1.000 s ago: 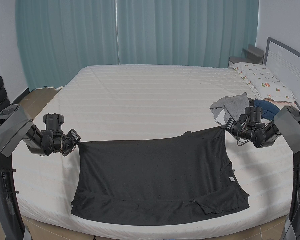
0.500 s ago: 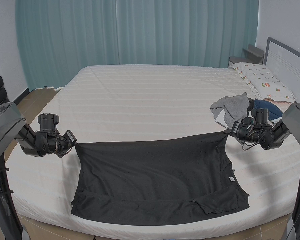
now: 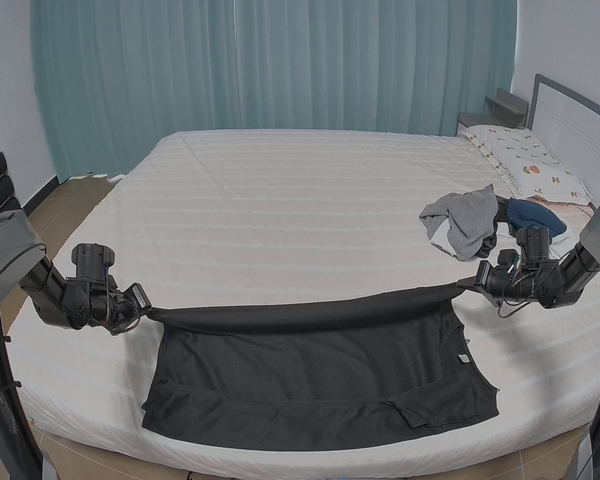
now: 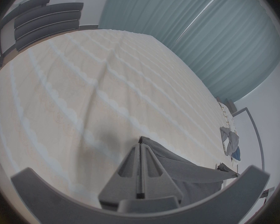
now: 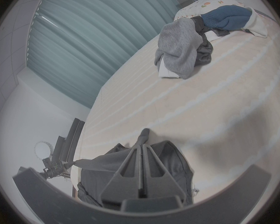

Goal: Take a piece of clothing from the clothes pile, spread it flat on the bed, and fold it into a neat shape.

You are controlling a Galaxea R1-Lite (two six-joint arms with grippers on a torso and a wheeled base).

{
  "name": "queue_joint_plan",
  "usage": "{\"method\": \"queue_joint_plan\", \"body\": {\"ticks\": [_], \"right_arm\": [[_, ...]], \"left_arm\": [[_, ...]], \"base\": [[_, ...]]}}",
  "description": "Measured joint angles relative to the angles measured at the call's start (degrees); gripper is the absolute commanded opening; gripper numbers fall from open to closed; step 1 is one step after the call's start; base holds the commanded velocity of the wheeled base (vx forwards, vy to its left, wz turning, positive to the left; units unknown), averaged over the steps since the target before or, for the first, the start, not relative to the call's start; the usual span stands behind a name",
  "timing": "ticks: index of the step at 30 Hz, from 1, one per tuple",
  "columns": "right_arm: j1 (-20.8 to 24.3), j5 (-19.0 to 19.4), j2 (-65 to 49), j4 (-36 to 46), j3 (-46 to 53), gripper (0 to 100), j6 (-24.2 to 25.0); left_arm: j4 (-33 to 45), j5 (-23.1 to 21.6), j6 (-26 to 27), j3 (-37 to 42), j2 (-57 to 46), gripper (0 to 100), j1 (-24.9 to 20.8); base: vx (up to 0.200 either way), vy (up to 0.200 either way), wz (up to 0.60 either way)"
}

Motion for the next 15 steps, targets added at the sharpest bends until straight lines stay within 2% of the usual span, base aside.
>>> {"method": "queue_joint_plan", "body": {"ticks": [15], "right_arm": [[-1.5, 0.9, -2.7, -0.1, 12.2, 0, -11.4]], "left_arm": [[0.0, 0.0, 9.4, 11.4, -3.7, 0, -0.3]], "base": [[0.0, 0.0, 0.0]]}}
